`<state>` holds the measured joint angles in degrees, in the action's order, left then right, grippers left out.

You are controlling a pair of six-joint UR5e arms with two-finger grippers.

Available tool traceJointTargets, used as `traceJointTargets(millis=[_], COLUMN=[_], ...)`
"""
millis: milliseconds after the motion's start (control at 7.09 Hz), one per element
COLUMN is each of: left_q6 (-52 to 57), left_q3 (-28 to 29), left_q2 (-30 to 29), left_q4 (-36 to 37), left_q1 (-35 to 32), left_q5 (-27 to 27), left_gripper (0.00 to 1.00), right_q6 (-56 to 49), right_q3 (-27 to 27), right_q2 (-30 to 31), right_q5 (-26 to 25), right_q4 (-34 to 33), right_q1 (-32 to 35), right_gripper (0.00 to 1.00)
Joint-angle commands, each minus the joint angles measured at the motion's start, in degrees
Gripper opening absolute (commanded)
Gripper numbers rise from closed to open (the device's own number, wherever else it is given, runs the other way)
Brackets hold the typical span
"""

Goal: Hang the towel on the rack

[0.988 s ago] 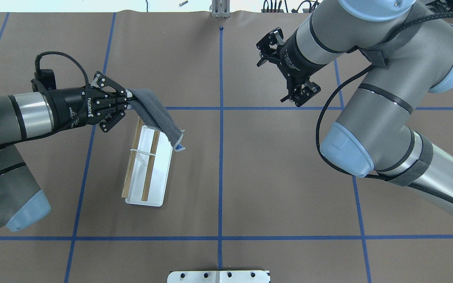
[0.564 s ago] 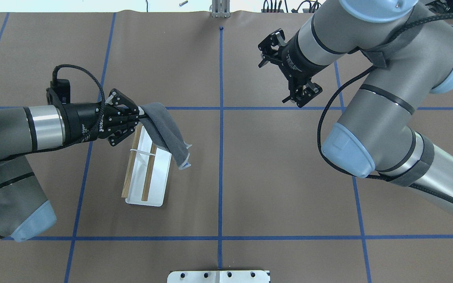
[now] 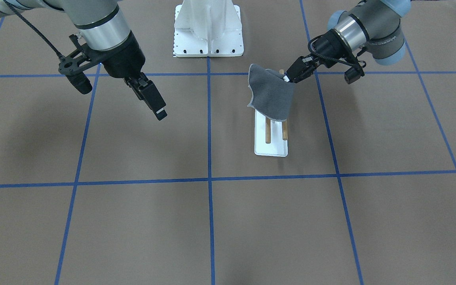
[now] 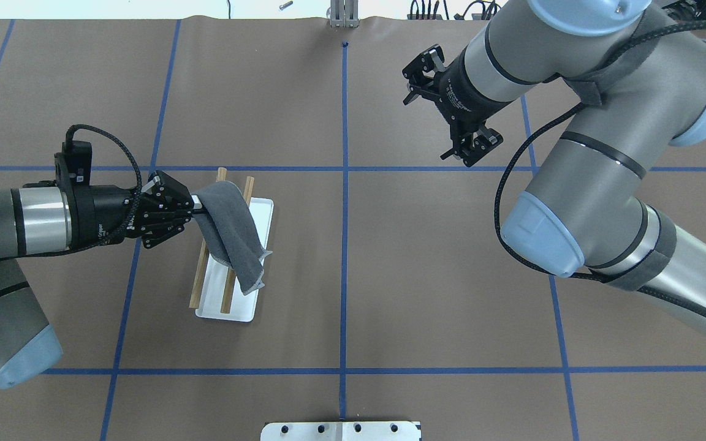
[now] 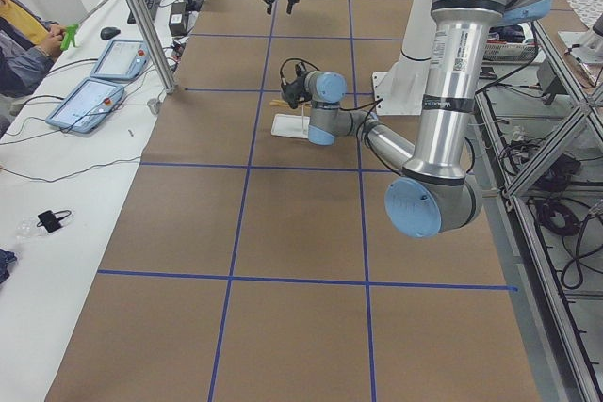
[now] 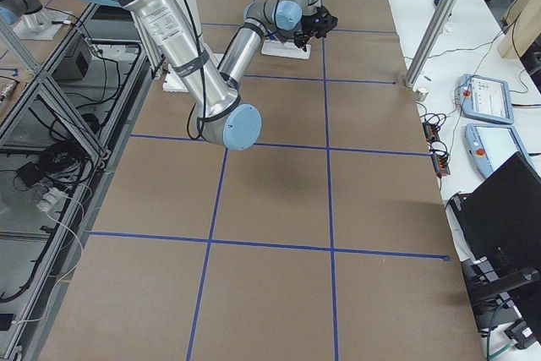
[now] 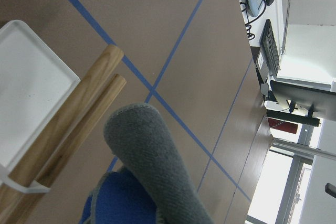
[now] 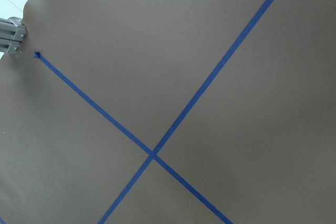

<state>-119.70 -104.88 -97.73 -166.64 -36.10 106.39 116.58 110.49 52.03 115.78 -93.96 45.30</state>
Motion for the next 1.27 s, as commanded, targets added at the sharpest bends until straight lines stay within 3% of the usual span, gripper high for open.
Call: traceJointTargets(millis=[0, 423, 847, 1129], left_q6=[0.2, 0.1, 0.0, 0.0], left_q3=[0.3, 1.1, 1.7, 2.8], left_q2=[2.0, 3.2, 4.4, 4.3], left_q4=[-1.8, -1.8, -2.0, -2.0], left_q1=[-0.1, -0.8, -0.8, -0.6], left_q5=[0.0, -0.4, -0.5, -2.8], left_gripper=[0.0, 0.0, 0.0, 0.17], right_q6=[-1.1, -11.7, -12.3, -12.3], right_q3=[-0.1, 0.1, 0.0, 0.0], right_q2=[0.2, 4.8, 5.1, 5.1], right_q5=[-0.1, 0.1, 0.0, 0.1], right_q4=[0.0, 0.1, 0.1, 0.1], right_q1=[0.0, 1.5, 1.6, 1.9], right_gripper=[1.0, 1.0, 1.0, 1.0])
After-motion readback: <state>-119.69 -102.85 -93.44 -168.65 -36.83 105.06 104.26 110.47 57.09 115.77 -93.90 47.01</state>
